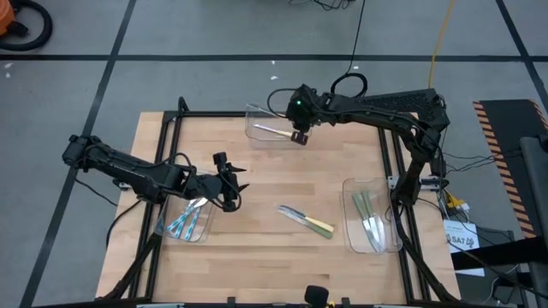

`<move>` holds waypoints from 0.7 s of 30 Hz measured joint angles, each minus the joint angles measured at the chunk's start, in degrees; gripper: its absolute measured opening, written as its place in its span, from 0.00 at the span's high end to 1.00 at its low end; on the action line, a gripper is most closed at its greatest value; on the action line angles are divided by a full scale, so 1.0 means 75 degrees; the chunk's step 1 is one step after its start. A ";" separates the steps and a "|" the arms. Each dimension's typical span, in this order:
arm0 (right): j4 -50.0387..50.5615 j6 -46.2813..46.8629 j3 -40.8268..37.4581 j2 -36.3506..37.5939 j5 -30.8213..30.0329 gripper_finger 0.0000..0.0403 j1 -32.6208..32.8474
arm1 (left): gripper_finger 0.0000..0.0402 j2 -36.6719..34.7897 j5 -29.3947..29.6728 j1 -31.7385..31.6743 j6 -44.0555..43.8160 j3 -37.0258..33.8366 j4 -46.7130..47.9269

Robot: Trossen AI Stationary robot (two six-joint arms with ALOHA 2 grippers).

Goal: Sort silverware by color (type)
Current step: Put the bottom yellow knife into the top center transparent bin

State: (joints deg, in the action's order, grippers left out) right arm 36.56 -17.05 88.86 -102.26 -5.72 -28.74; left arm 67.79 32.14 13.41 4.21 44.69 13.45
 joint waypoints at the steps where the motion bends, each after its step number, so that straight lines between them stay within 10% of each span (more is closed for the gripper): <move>1: 0.0005 0.0005 0.0000 0.0000 0.0000 0.81 -0.0015 | 0.43 0.0000 0.0000 0.0000 0.0000 0.0000 0.0000; 21: -0.0163 0.0132 -0.0006 -0.0947 -0.0015 0.81 -0.0038 | 0.43 0.0000 -0.0006 -0.0050 -0.0089 0.0006 0.0000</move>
State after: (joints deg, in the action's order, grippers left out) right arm 35.34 -16.06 88.82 -109.36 -5.82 -29.02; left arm 67.79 32.10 13.04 3.54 44.73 13.45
